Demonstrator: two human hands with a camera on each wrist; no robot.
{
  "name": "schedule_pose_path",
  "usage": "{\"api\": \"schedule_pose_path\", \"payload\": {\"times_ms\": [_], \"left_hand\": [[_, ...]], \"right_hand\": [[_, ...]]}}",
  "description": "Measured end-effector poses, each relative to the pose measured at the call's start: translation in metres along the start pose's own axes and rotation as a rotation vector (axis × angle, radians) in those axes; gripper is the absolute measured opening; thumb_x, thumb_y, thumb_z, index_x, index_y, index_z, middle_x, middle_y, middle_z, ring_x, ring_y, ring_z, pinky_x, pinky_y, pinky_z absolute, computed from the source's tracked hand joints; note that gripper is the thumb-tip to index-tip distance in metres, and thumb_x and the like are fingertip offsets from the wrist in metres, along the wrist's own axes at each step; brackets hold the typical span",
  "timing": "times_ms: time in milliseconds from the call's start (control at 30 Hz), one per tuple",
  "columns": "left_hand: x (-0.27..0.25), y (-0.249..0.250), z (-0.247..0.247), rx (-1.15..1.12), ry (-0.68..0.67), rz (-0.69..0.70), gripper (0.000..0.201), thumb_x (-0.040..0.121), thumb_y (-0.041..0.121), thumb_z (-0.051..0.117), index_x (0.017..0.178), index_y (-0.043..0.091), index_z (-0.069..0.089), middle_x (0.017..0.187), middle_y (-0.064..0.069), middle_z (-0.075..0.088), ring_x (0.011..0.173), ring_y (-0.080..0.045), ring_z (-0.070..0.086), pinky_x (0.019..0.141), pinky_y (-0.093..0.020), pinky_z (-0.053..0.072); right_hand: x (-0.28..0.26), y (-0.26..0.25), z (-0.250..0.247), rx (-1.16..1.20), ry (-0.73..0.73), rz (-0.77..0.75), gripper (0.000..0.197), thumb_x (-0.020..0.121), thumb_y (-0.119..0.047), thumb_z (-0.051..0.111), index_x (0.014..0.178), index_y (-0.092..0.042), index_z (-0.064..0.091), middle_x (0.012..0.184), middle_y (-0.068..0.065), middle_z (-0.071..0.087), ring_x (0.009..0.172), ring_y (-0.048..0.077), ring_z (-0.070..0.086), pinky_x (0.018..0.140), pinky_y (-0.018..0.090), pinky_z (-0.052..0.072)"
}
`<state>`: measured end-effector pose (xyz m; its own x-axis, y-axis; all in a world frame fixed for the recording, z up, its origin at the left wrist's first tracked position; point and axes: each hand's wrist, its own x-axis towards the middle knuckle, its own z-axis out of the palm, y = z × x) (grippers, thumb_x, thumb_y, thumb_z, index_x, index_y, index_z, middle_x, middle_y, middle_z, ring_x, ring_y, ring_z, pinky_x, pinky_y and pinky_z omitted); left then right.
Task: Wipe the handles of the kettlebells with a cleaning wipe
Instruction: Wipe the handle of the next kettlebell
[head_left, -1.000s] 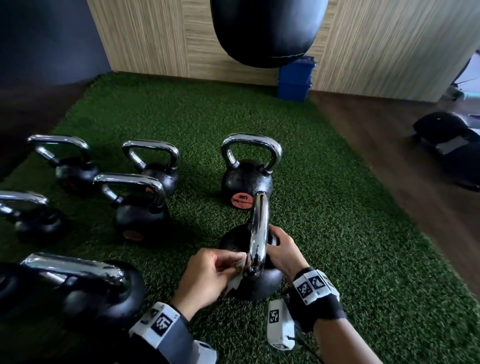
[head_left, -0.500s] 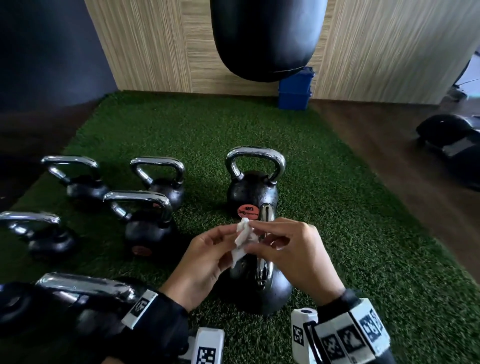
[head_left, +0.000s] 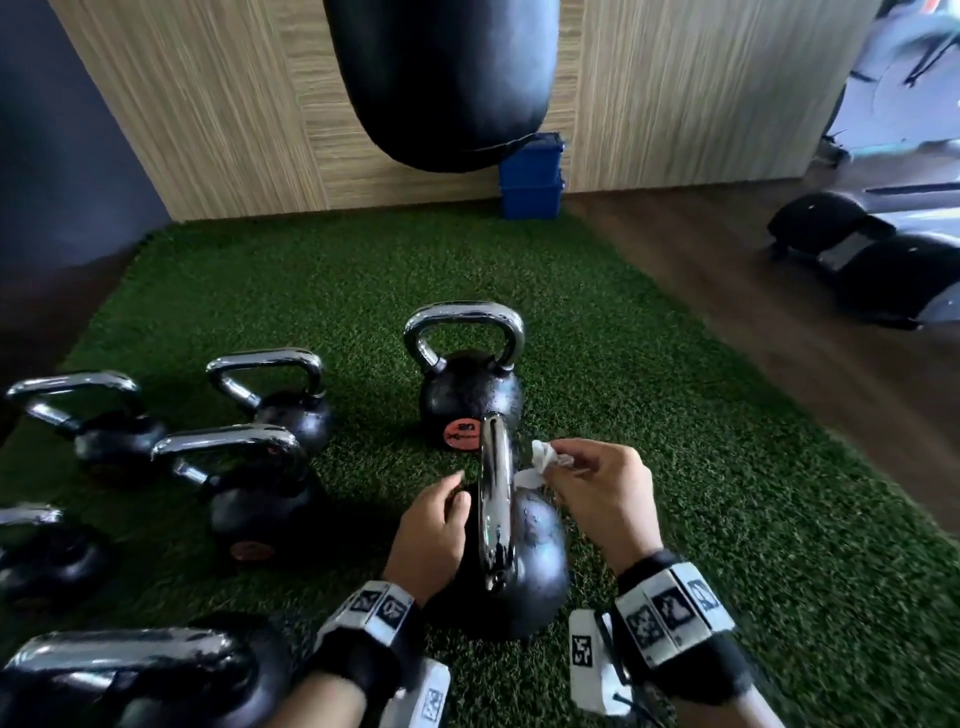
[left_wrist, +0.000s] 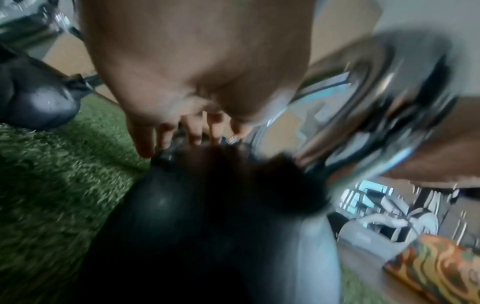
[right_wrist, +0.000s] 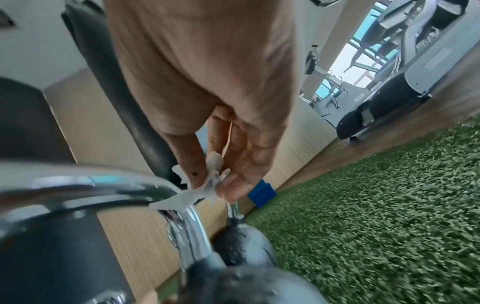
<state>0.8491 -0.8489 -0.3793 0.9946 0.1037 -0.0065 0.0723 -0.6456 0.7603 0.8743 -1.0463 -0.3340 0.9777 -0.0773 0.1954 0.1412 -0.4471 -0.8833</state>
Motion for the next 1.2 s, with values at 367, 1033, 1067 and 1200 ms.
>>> {"api": "schedule_pose_path", "payload": {"times_ms": [367, 1033, 1067, 1200], "left_hand": [[-0.004, -0.006, 0.028, -0.037, 0.12, 0.145, 0.065, 0.08, -0.016, 0.075, 0.097, 0.042, 0.051, 0.094, 0.03, 0.053, 0.078, 0.014, 0.054, 0.074, 0.008, 0.032], [0.006, -0.027, 0.04, 0.011, 0.108, 0.006, 0.04, 0.09, 0.001, 0.071, 0.129, 0.005, 0.064, 0.13, -0.015, 0.067, 0.121, -0.029, 0.061, 0.095, -0.025, 0.039], [0.006, -0.027, 0.04, 0.028, 0.101, 0.004, 0.039, 0.091, 0.003, 0.071, 0.129, 0.004, 0.063, 0.13, -0.016, 0.066, 0.121, -0.031, 0.061, 0.096, -0.027, 0.04], [0.009, -0.03, 0.04, 0.0, 0.145, -0.035, 0.032, 0.097, 0.006, 0.065, 0.129, 0.003, 0.064, 0.131, -0.016, 0.066, 0.123, -0.031, 0.061, 0.104, -0.031, 0.044]], "right_hand": [[0.033, 0.032, 0.058, -0.09, -0.142, 0.175, 0.007, 0.079, -0.023, 0.083, 0.084, -0.018, 0.082, 0.069, -0.007, 0.072, 0.066, 0.005, 0.066, 0.062, 0.011, 0.051], [0.032, 0.01, 0.026, 0.088, -0.046, -0.315, 0.021, 0.084, -0.01, 0.079, 0.103, -0.019, 0.08, 0.089, -0.003, 0.076, 0.076, 0.011, 0.071, 0.07, 0.033, 0.059], [0.031, 0.007, 0.02, 0.071, -0.071, -0.336, 0.022, 0.083, -0.009, 0.079, 0.103, -0.018, 0.08, 0.09, -0.003, 0.076, 0.077, 0.01, 0.07, 0.072, 0.03, 0.059], [0.039, -0.006, 0.008, 0.068, -0.184, -0.264, 0.024, 0.082, -0.006, 0.079, 0.106, -0.011, 0.079, 0.097, 0.002, 0.077, 0.081, 0.01, 0.069, 0.078, 0.024, 0.057]]}}
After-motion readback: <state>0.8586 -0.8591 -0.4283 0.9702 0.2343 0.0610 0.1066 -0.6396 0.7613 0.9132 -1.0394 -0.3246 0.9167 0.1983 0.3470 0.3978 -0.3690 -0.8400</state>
